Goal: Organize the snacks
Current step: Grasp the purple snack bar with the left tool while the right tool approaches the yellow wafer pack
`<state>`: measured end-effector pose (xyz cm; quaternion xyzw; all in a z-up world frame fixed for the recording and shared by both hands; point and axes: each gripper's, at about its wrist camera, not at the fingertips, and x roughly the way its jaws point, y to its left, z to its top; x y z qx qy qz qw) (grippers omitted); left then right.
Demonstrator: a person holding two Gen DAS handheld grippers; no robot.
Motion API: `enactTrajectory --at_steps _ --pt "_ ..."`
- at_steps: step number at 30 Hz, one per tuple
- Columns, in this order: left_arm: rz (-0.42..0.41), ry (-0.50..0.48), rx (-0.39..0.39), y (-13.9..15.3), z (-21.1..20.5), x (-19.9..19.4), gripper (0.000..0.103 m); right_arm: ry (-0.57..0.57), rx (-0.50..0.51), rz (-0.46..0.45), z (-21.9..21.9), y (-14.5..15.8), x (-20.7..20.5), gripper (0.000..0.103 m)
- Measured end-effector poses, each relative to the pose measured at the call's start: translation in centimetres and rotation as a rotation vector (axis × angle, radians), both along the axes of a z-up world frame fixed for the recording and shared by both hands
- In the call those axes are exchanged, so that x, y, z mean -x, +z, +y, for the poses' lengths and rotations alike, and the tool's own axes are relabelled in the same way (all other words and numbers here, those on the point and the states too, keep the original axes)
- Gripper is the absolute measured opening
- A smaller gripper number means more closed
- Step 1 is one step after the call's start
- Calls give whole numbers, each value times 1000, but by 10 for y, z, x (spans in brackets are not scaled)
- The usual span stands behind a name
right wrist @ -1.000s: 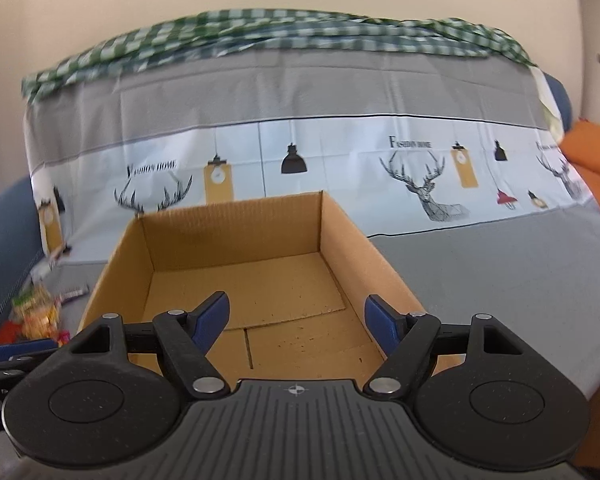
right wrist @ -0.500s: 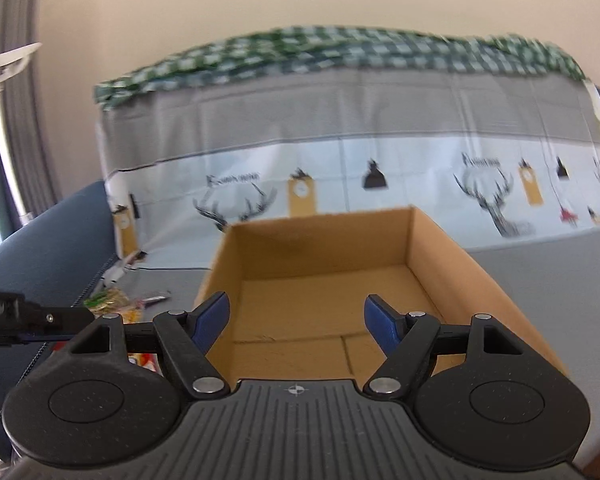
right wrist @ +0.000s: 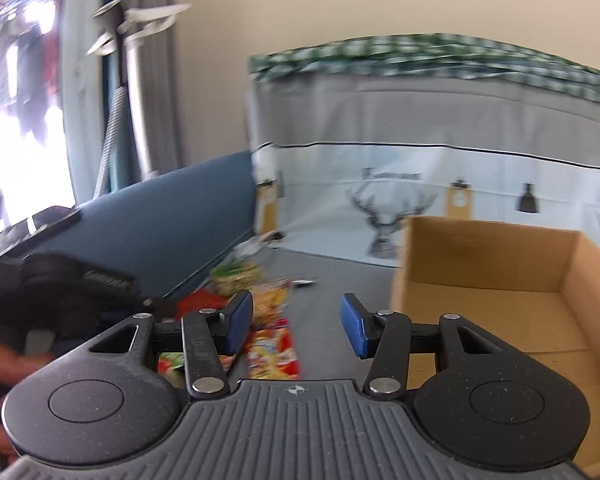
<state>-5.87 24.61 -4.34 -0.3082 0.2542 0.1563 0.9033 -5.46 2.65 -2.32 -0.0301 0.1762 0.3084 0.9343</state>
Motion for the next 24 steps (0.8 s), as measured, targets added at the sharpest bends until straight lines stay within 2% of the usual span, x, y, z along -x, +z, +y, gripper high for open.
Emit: enactTrajectory --at_steps 4,6,8,12,16,17,18,20,21,23,24 --pt "57 66 -32 -10 2 -5 23 47 76 10 29 -18 -10 53" --pt "86 112 -24 -16 7 -7 31 27 146 16 38 -30 -20 56" --pt "115 160 -9 -21 14 -8 47 14 163 59 42 -40 -33 58" --pt "164 173 56 -35 25 -12 48 0 201 97 50 -55 -57 66" --pt "197 137 70 -42 28 -15 48 6 250 158 58 -72 -73 65" --pt "198 127 77 -43 29 -14 48 12 257 171 59 -75 -75 62" --pt "197 122 80 -44 29 -14 48 19 266 180 60 -77 -77 51" --pt "195 115 89 -45 30 -12 43 42 281 195 60 -81 -78 36" --pt "190 110 97 -45 30 -10 40 49 283 195 60 -82 -76 34" --pt "178 103 119 -44 29 -11 25 70 293 180 57 -80 -70 32" --pt "174 99 131 -43 29 -10 24 84 298 175 55 -78 -65 30"
